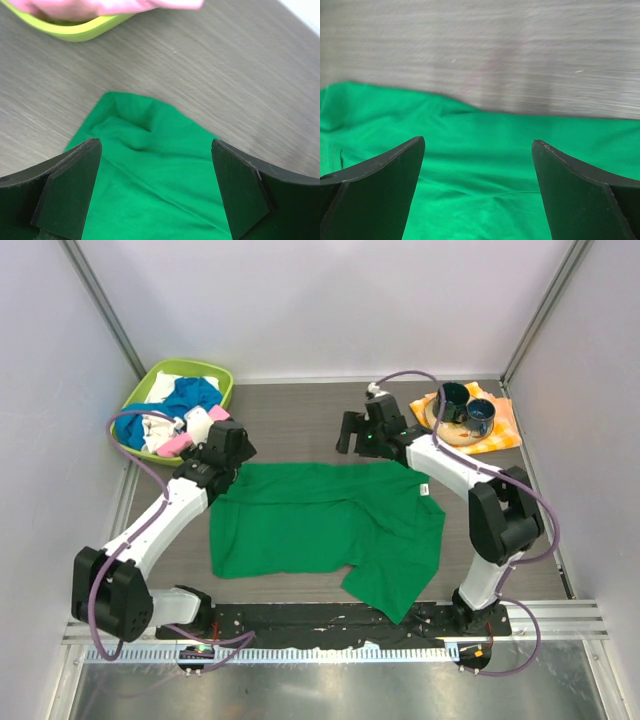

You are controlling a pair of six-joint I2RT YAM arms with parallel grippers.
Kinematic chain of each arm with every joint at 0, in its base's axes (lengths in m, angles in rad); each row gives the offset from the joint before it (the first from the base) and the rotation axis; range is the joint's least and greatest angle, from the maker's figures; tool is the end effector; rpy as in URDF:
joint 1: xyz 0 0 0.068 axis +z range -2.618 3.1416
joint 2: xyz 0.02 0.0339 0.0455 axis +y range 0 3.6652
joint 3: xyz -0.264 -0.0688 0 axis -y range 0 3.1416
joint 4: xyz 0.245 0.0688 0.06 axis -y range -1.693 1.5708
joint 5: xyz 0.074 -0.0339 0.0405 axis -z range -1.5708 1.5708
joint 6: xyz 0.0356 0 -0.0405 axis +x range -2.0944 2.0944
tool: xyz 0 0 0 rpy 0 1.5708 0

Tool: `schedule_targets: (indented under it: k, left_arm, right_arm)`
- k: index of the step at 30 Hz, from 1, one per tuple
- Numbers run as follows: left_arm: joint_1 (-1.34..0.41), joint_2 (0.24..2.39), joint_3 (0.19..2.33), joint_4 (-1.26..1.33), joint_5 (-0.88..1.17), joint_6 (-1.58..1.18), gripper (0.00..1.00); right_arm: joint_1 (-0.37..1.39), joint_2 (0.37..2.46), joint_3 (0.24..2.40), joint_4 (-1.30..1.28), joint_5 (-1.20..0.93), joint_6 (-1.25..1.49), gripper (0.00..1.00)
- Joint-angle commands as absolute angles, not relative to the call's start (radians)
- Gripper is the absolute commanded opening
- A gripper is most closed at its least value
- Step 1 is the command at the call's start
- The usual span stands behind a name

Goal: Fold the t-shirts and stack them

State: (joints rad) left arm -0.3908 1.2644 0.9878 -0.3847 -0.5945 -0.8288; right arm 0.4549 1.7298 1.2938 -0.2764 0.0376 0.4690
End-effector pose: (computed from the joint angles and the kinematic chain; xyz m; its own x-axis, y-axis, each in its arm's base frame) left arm 0.2610 -0.0860 0.2925 -0.3151 -0.5306 -0.7869 -0.4815 0.8038 -0.3493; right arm 0.3529 0.1711 0.2535 -0.7107 0.1552 -0.6862 -0.1035 0.9417 0.3201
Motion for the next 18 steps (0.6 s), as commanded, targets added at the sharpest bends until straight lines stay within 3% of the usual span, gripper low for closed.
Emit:
schedule_targets:
  k: [1,9,18]
  left_arm:
    - [-0.318,1.321,0.976,-0.413,-0.605,-0.828,0.95]
    - [-0.169,1.387,0.919,-0.296,-0.454,-0.861,0.91]
    - [-0.137,1.486,0.813,-0.006,-0.313,-0.887,0.90]
  right_arm:
    - [0.524,1.799,1.338,-0.217,-0.104,0.465,0.94]
    - [0.637,1.859,1.374,-0.149,-0.210,0.445,0.91]
    - [0.644,1.873,1.307,-0.075,-0.255,0.454,0.91]
